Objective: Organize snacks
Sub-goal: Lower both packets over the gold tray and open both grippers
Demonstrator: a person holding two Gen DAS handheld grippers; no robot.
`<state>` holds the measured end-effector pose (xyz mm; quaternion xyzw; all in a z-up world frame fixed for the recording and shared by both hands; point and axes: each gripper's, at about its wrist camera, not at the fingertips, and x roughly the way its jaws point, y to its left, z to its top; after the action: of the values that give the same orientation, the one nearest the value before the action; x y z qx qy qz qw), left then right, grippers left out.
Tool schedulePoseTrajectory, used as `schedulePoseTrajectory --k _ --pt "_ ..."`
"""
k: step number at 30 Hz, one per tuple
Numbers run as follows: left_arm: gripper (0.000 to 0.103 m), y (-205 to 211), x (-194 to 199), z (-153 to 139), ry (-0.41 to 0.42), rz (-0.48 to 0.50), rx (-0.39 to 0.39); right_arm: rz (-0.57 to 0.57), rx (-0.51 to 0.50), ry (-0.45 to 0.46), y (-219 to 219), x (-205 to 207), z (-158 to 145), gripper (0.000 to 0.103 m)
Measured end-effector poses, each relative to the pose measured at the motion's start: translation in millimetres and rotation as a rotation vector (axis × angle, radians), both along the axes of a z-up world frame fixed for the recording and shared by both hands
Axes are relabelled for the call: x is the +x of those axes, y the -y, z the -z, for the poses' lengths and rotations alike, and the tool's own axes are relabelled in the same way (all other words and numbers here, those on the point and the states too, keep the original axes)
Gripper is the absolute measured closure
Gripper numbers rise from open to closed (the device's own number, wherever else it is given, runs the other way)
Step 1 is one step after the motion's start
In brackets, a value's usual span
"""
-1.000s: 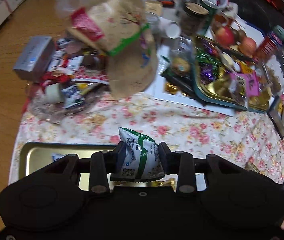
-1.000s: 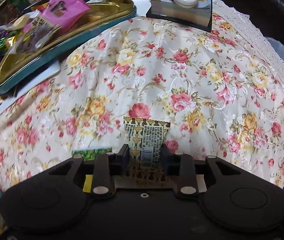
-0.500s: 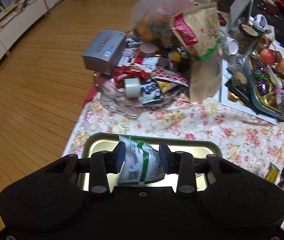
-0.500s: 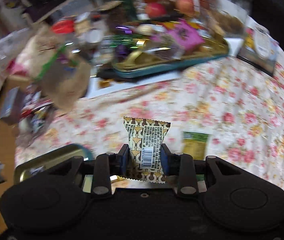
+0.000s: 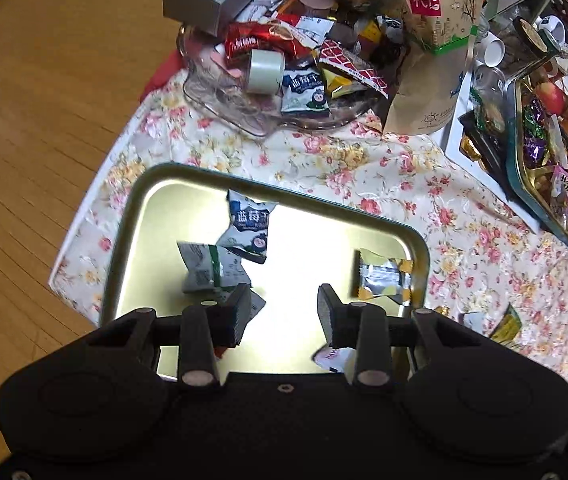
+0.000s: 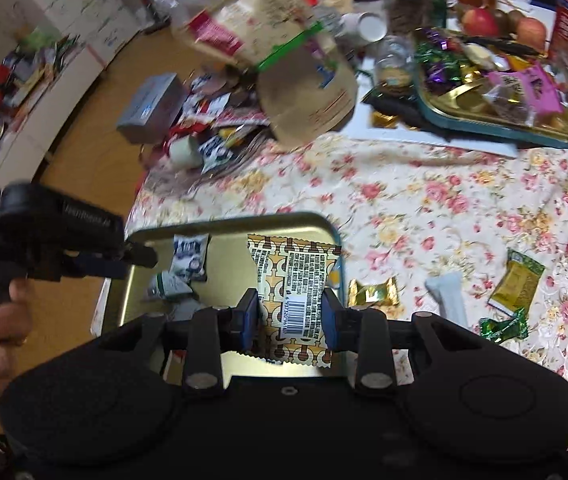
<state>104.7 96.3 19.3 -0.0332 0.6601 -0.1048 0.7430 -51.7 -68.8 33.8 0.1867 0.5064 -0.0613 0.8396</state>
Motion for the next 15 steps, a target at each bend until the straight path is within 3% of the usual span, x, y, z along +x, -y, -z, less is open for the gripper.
schedulePoseTrajectory --k 6,11,15 --pt "0.059 3.8 -1.2 -5.3 0.014 0.009 -0.005 -0.063 0.024 -0.030 -11.9 1.2 8.5 0.064" --pt "0.058 17.5 -2.9 -5.6 0.021 0.055 0.008 -0.022 0.077 -0.083 0.5 5.4 16.6 0.062" --pt "0.059 31.8 -8.7 -6.0 0.035 0.119 0.018 0.030 0.045 -0.113 8.6 8.1 21.4 0.062"
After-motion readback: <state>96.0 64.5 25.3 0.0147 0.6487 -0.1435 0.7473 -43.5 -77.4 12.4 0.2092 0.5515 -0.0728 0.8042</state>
